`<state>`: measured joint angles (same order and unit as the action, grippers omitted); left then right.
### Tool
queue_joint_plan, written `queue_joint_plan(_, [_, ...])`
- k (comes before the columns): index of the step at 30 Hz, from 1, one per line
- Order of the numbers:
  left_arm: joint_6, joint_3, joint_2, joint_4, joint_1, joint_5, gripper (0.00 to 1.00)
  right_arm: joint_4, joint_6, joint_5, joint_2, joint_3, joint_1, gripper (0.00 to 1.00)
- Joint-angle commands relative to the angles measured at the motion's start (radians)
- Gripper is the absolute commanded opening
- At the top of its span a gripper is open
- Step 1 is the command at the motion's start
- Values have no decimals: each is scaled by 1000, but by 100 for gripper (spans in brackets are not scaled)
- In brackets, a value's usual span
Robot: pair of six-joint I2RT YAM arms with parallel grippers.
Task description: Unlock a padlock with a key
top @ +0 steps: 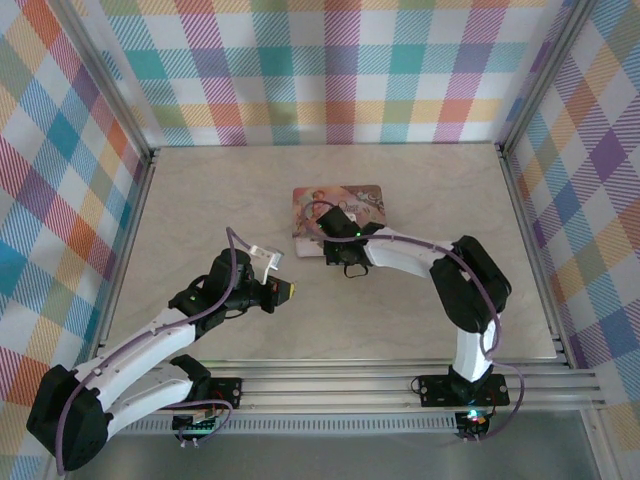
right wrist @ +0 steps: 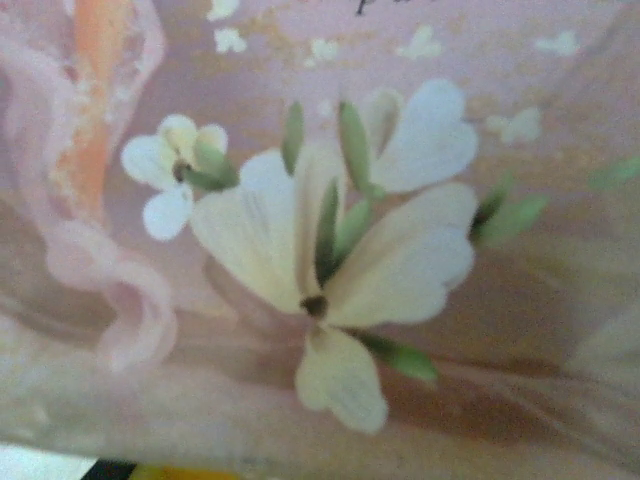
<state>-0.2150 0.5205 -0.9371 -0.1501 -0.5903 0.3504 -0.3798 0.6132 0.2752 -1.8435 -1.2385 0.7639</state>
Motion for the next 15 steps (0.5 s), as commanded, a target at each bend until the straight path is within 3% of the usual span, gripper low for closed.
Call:
queue_joint_plan(1, [39, 18, -12, 57, 6, 31, 0, -84, -42, -145, 69, -43, -31, 1])
queue_joint_plan(10, [87, -64, -38, 328, 3, 98, 0, -249, -95, -456, 66, -120, -111, 0])
queue_joint_plan(15, [128, -54, -99, 373, -4, 85, 0, -307, -172, -592, 61, -168, -134, 0])
